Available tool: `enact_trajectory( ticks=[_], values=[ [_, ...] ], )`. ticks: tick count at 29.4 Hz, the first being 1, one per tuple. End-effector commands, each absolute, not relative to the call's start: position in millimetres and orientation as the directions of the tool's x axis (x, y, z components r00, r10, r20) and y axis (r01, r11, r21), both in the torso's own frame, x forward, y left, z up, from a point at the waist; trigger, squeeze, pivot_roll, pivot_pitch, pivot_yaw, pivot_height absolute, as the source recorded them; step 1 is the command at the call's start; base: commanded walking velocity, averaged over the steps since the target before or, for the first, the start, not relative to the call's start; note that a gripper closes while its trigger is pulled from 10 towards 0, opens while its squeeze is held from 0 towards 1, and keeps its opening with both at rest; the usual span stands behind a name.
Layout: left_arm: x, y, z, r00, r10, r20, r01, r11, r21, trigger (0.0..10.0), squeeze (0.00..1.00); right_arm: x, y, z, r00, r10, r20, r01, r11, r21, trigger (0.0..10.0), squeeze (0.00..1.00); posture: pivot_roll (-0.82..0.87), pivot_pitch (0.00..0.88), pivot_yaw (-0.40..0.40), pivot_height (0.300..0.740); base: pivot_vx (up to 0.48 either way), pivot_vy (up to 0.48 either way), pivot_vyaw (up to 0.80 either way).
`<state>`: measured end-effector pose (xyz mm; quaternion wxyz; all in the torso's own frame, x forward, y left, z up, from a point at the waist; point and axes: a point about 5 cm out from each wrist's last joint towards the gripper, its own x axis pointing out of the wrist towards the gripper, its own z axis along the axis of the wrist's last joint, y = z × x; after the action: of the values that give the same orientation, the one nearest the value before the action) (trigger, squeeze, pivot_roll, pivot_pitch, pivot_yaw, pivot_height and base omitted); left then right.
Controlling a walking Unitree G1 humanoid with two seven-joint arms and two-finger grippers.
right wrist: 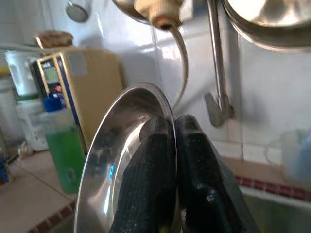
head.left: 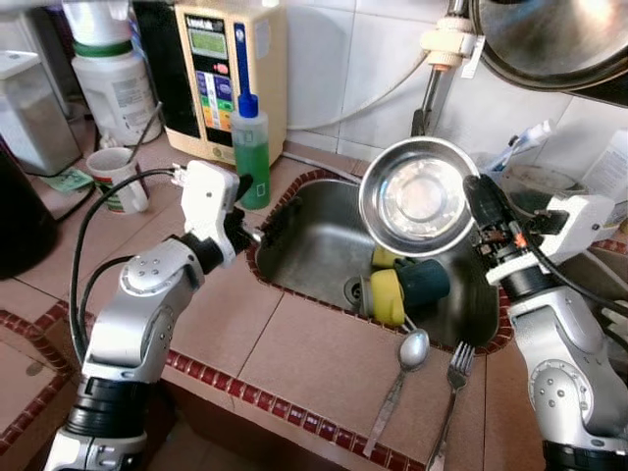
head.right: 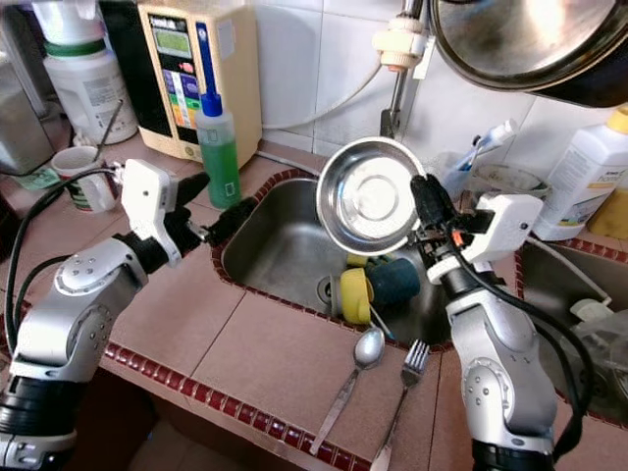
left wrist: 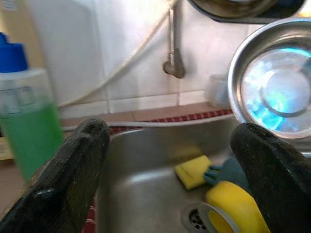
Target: Kitchen organization
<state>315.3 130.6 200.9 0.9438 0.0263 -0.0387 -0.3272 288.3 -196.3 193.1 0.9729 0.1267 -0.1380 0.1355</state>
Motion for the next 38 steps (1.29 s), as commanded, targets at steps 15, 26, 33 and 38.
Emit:
enact_trajectory(
  ticks=[15,26,33,38],
  values=[
    [291.9,106.4,198.4,0.676,-0.736,-0.024,0.736,0.673,0.076,10.0,0.0,306.9,-212.1,181.4,0.948,0.207,0.241,-0.257,0.946,0.199,10.0,0.0,-0.02,0.126,-0.001,0.731,0.0,0.0,0.0],
    [275.8,99.8,198.5,0.645,-0.76,-0.077,0.764,0.645,0.031,10.0,0.0,334.4,-206.8,170.6,0.947,0.295,0.125,-0.312,0.939,0.144,10.0,0.0,0.0,0.204,0.009,0.731,0.0,0.0,0.0],
    [269.1,97.4,201.2,0.63,-0.772,-0.083,0.775,0.631,0.022,10.0,0.0,348.9,-199.3,171.2,0.925,0.369,0.088,-0.378,0.917,0.125,10.0,0.0,0.02,0.211,0.005,0.731,0.0,0.0,0.0],
    [265.4,95.8,202.5,0.621,-0.779,-0.09,0.783,0.622,0.016,10.0,0.0,353.8,-194.4,170.0,0.908,0.412,0.076,-0.419,0.899,0.126,10.0,0.0,0.02,0.206,0.005,0.731,0.0,0.0,0.0]
  ],
)
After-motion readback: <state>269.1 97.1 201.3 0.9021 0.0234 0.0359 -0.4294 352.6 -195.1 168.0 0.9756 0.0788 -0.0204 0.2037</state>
